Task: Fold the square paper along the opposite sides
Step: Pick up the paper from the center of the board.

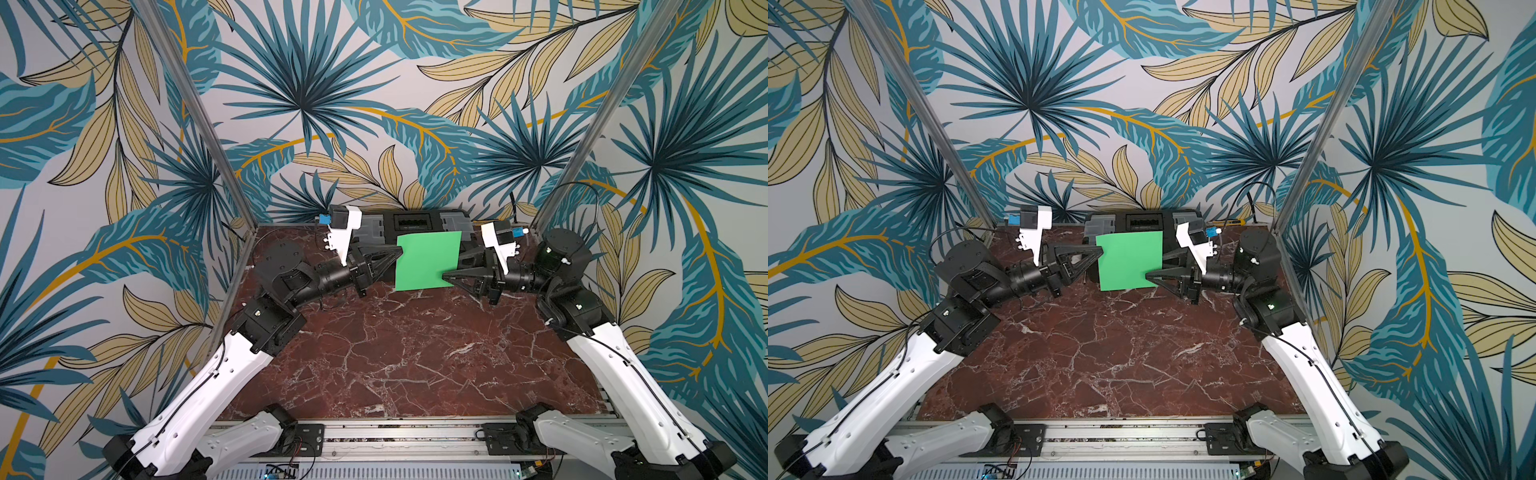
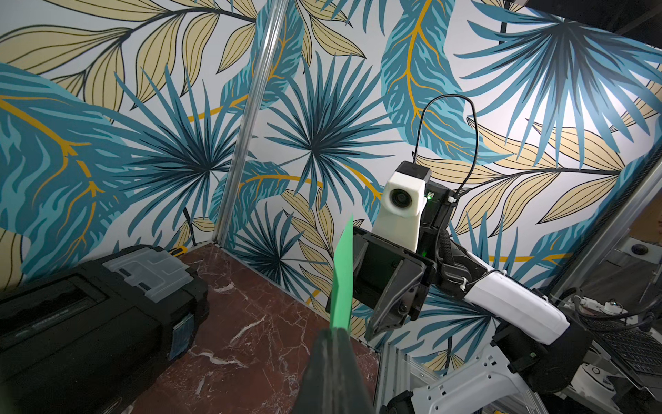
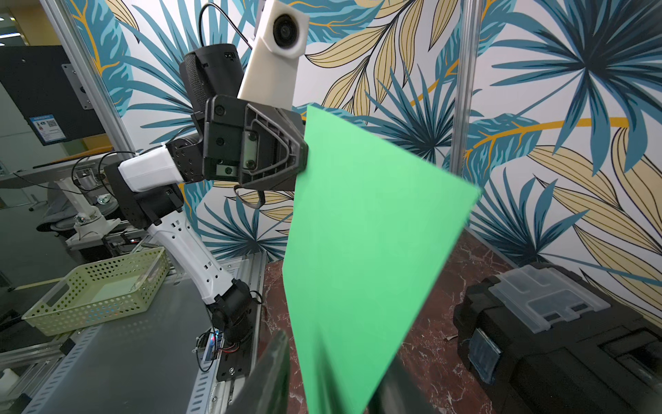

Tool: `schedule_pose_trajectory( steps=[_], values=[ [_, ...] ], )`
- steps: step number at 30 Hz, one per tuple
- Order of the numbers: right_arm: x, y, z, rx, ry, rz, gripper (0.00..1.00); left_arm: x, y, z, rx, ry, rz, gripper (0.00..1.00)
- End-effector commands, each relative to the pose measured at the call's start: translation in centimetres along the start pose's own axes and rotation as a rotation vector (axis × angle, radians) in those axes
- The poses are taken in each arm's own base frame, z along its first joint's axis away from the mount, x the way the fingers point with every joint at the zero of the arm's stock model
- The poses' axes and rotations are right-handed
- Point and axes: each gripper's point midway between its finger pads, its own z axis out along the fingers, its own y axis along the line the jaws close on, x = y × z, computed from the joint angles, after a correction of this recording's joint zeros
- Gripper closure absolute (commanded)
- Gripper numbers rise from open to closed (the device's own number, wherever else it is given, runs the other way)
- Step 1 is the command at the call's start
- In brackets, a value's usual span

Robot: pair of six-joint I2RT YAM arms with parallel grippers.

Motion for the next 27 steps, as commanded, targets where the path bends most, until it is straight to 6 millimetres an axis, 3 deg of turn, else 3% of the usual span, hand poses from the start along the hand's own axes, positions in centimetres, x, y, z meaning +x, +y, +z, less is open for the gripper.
schedule_pose_trajectory(
  steps=[1,7,12,16,22,25,27],
  values=[
    [-1.0,0.1,-0.2,0.02,-0.02,-0.028,0.66,0.4,0.3,0.1,-0.009,-0.003,0.012,1.0],
    [-1.1,-0.5,-0.3,0.062,-0.022,-0.025,0.79,0.5,0.4,0.1,-0.016,-0.003,0.015,1.0],
    [-1.2,-1.3,-0.3,0.103,-0.026,-0.012,0.99,0.7,0.5,0.2,-0.014,-0.001,0.014,1.0],
    [-1.5,-1.6,-0.3,0.124,-0.034,-0.001,1.0,1.0,0.5,0.4,-0.007,0.009,0.016,1.0],
    [-1.5,-1.2,-0.4,0.108,-0.035,0.012,1.0,1.5,0.2,0.8,0.036,0.024,0.046,0.54],
    [-1.4,-0.9,-0.4,0.094,-0.031,0.02,1.0,1.4,-0.1,0.9,0.057,0.022,0.093,0.39],
    [-1.4,-0.7,-0.4,0.085,-0.03,0.023,1.0,1.4,-0.3,1.0,0.066,0.032,0.127,0.36]
  ],
)
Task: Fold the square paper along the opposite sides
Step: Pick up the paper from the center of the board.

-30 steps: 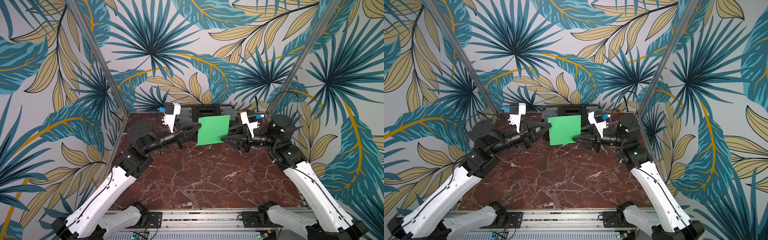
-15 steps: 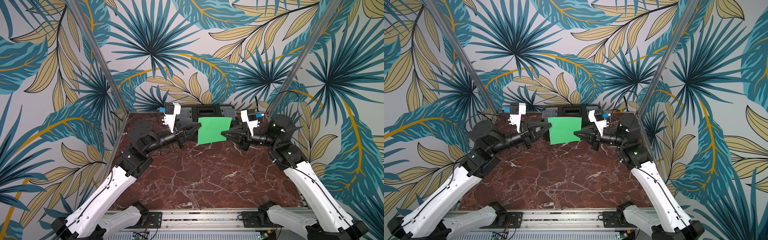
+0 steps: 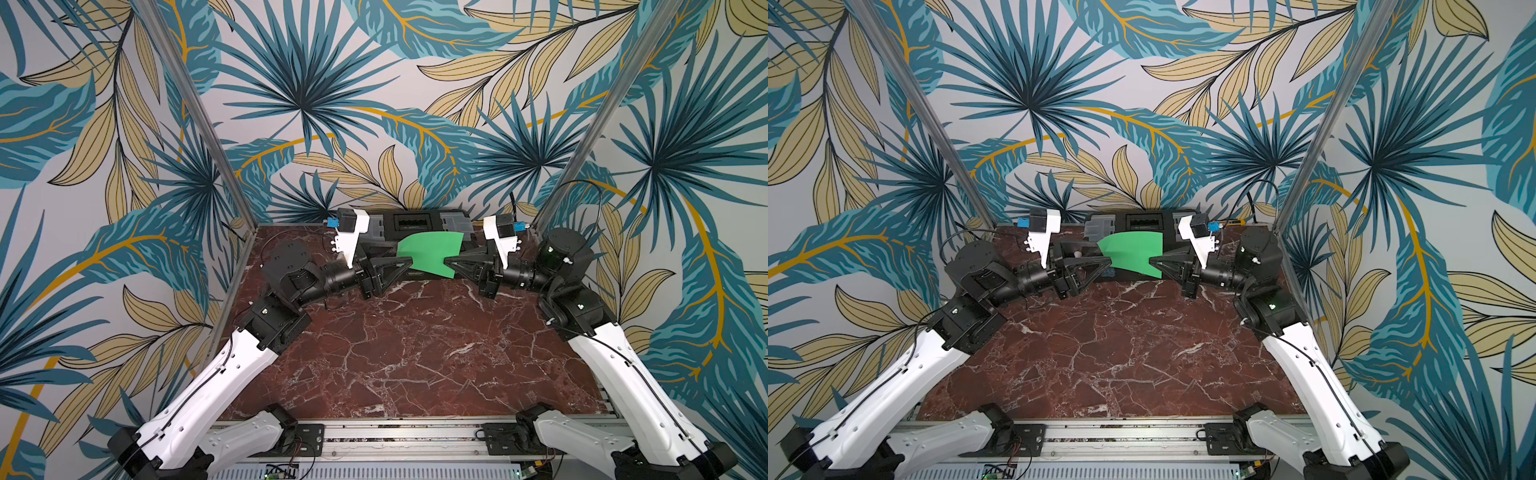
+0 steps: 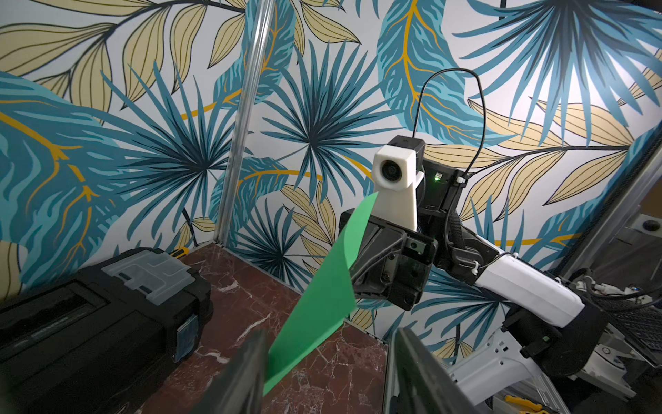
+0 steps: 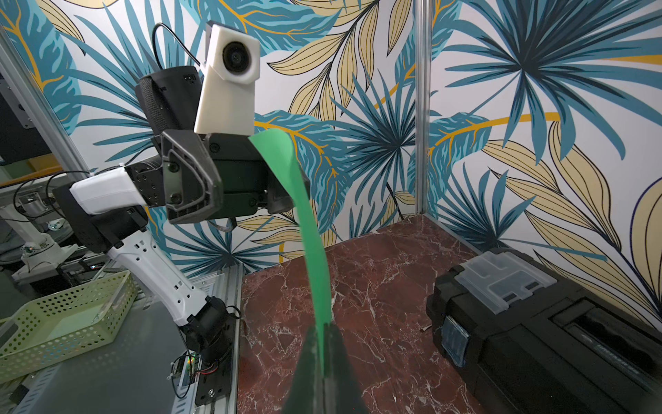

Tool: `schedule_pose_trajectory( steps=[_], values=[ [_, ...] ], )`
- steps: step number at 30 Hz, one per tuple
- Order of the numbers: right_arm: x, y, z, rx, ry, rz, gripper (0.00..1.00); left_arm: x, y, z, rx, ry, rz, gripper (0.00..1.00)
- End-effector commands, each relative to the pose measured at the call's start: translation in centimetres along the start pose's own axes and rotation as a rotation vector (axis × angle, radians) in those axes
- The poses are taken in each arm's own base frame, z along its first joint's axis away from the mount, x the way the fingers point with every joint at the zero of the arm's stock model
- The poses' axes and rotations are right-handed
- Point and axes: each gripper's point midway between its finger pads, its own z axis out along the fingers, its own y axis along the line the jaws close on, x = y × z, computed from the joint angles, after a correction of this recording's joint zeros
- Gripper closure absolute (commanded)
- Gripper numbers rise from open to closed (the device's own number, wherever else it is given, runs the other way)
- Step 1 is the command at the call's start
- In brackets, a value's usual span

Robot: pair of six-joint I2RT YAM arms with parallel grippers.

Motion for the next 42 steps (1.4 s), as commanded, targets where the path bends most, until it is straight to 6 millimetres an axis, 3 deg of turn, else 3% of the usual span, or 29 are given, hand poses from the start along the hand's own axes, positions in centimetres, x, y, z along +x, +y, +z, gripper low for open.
schedule_pose_trajectory(
  steps=[1,12,20,28,42],
  values=[
    [-0.8,1.2,-0.3,-0.03,-0.014,-0.007,1.0,0.2,-0.5,0.3,0.042,0.012,0.086,0.36],
    [-0.2,2.4,-0.7,-0.068,0.01,0.01,1.0,-0.1,-1.4,0.7,0.105,0.007,0.215,0.38],
    [0.1,2.8,-1.0,-0.067,0.019,-0.003,1.0,-1.2,-2.7,-0.4,0.118,-0.029,0.274,0.55],
    [1.0,3.5,-1.0,-0.116,0.051,0.007,1.0,-1.2,-3.1,-0.5,0.133,-0.016,0.296,0.63],
    [0.9,3.6,-1.1,-0.117,0.05,-0.002,1.0,-1.6,-3.4,-0.8,0.125,-0.011,0.313,0.82]
  ],
)
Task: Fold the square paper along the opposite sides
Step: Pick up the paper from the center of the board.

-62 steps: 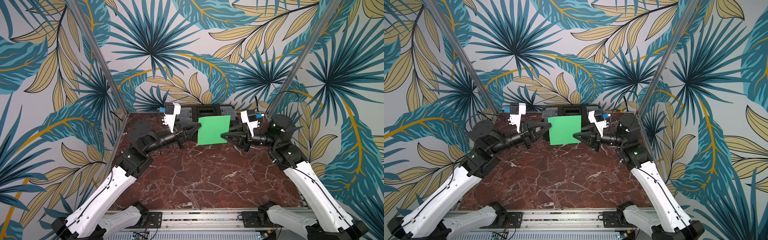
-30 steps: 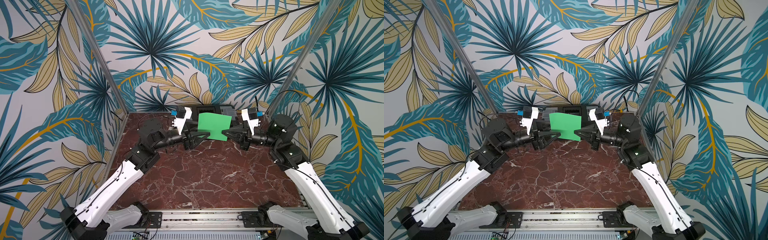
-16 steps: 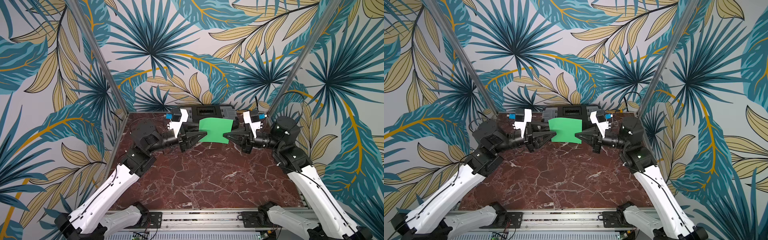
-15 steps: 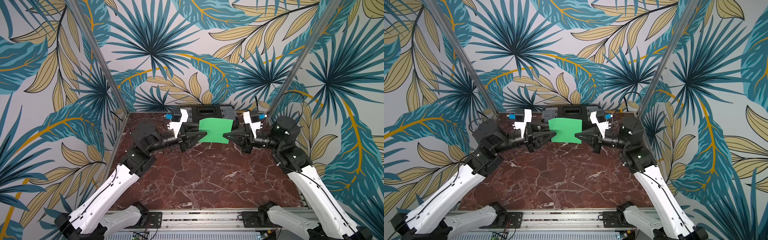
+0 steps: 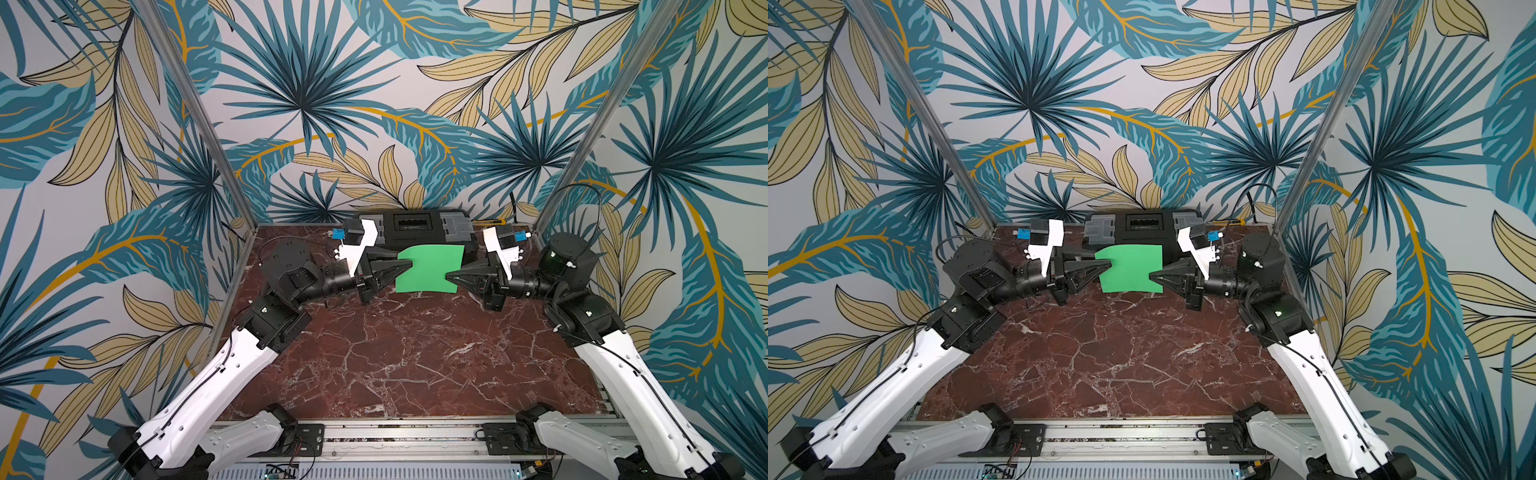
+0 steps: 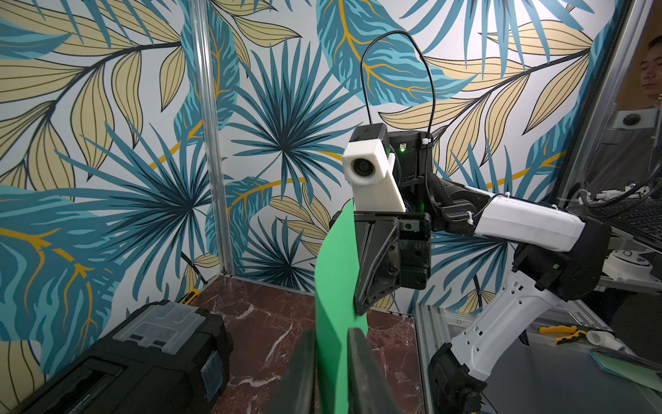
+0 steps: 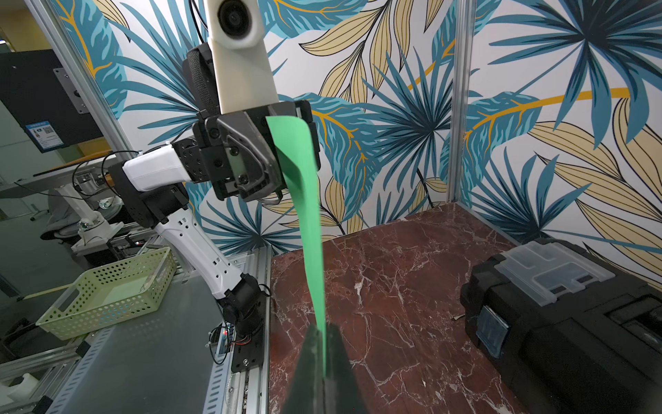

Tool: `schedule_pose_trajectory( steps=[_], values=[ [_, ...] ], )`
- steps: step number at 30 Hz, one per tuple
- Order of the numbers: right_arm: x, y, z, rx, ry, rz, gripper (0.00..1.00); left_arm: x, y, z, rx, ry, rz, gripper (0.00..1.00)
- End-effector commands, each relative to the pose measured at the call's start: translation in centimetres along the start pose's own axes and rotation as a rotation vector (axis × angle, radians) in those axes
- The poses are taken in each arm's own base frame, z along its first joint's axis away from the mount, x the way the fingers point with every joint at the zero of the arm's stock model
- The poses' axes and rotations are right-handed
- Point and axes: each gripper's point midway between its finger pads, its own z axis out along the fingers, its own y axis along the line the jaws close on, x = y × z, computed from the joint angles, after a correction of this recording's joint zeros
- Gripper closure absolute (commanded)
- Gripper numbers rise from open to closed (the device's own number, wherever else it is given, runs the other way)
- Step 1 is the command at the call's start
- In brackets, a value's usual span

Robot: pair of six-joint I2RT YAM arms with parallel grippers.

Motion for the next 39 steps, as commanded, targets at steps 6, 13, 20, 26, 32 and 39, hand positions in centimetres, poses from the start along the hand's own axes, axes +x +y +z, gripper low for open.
schedule_pose_trajectory(
  steps=[6,13,20,26,32,39],
  values=[
    [-0.3,0.9,-0.3,-0.024,-0.001,-0.018,1.0,-1.6,-0.6,-0.4,0.007,-0.022,0.031,0.85],
    [-0.3,0.8,-0.3,-0.019,-0.002,-0.02,1.0,-1.5,-0.5,-0.4,0.0,-0.023,0.03,0.87],
    [-0.3,0.9,-0.3,-0.019,-0.001,-0.019,1.0,-1.4,-0.3,-0.4,-0.009,-0.019,0.029,1.0],
    [-0.4,0.8,-0.3,-0.017,-0.003,-0.014,0.72,-1.5,-0.2,-0.3,-0.016,-0.025,0.033,1.0],
    [-1.1,-0.6,-1.5,0.115,-0.008,-0.075,0.44,-2.4,-0.7,-0.6,-0.008,-0.022,0.054,1.0],
    [-3.4,-2.5,-4.3,0.237,-0.049,-0.122,0.44,-2.3,-1.7,-1.4,0.011,-0.002,0.063,1.0]
  ],
)
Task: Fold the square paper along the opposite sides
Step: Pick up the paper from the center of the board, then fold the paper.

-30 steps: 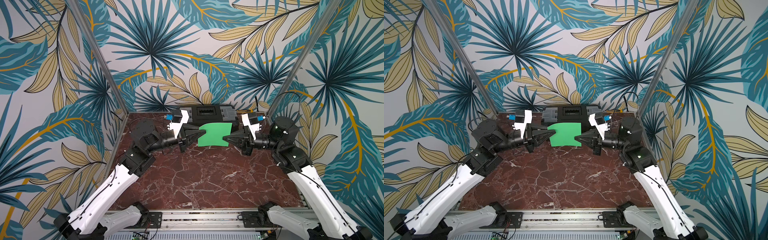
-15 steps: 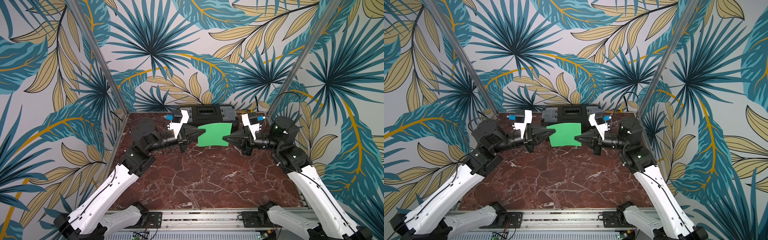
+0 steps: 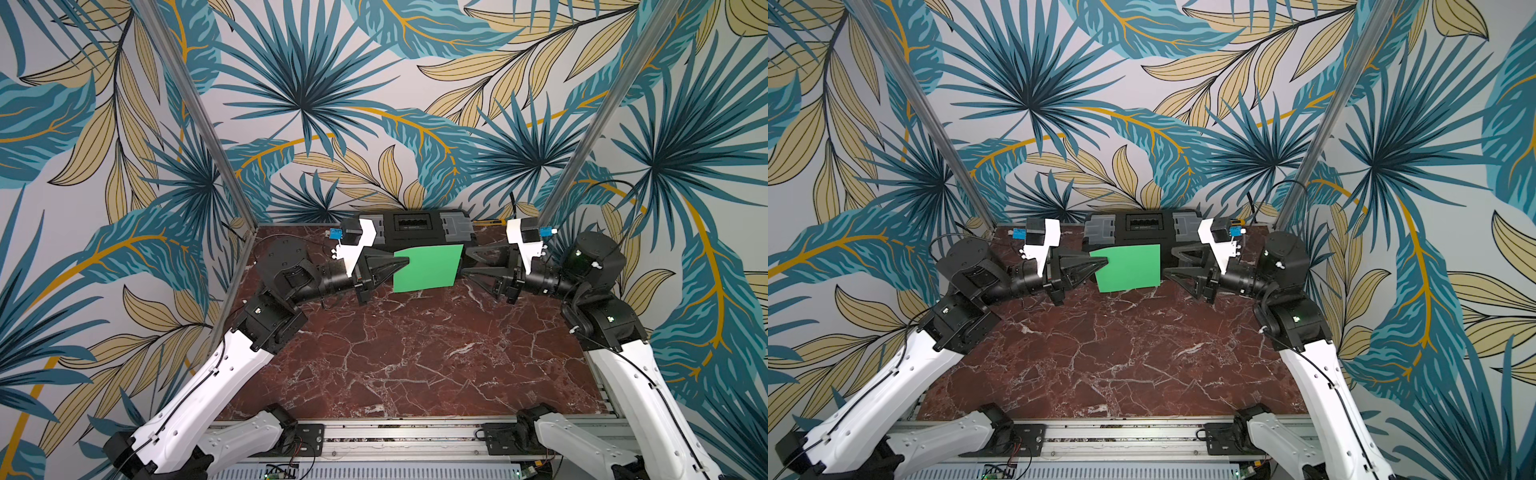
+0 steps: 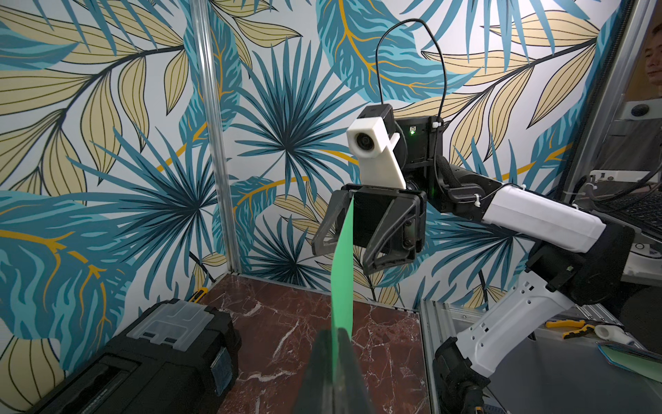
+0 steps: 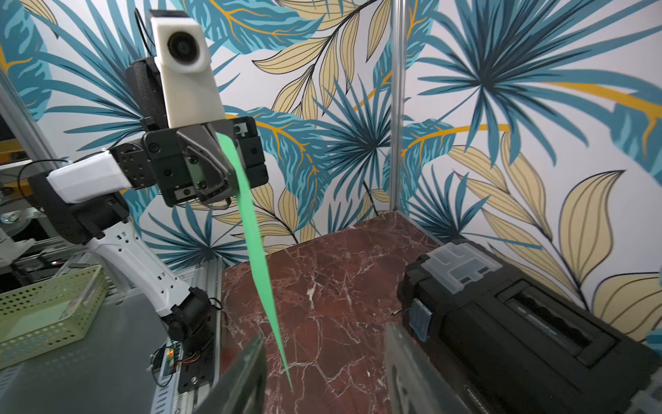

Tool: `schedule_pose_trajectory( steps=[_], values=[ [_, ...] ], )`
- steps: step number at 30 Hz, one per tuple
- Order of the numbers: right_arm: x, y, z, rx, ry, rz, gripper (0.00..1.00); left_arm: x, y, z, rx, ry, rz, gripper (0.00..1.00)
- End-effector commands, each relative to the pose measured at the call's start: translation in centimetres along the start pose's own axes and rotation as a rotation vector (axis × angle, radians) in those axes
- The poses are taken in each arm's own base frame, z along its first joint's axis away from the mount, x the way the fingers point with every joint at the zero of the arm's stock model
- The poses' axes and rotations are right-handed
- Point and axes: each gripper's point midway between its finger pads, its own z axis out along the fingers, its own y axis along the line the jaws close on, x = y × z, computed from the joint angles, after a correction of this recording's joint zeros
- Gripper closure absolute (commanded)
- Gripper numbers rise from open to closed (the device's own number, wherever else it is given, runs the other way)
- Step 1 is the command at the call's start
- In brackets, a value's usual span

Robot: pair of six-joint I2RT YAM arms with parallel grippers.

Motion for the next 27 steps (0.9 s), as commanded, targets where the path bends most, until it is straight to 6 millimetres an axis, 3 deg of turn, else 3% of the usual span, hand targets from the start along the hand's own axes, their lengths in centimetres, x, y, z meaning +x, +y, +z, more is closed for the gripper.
schedule_pose_trajectory(
  steps=[1,12,27],
  values=[
    [-0.8,-0.7,-0.5,0.041,-0.006,-0.029,0.44,-1.8,-1.5,-1.0,0.028,-0.023,0.04,1.0],
    [-0.5,-1.4,1.1,-0.059,-0.006,0.054,0.45,-2.2,-1.1,0.0,0.061,-0.067,0.013,1.0],
    [-0.9,2.0,2.0,-0.19,-0.015,0.044,0.45,-2.1,1.8,1.6,-0.029,-0.086,-0.008,1.0]
  ],
)
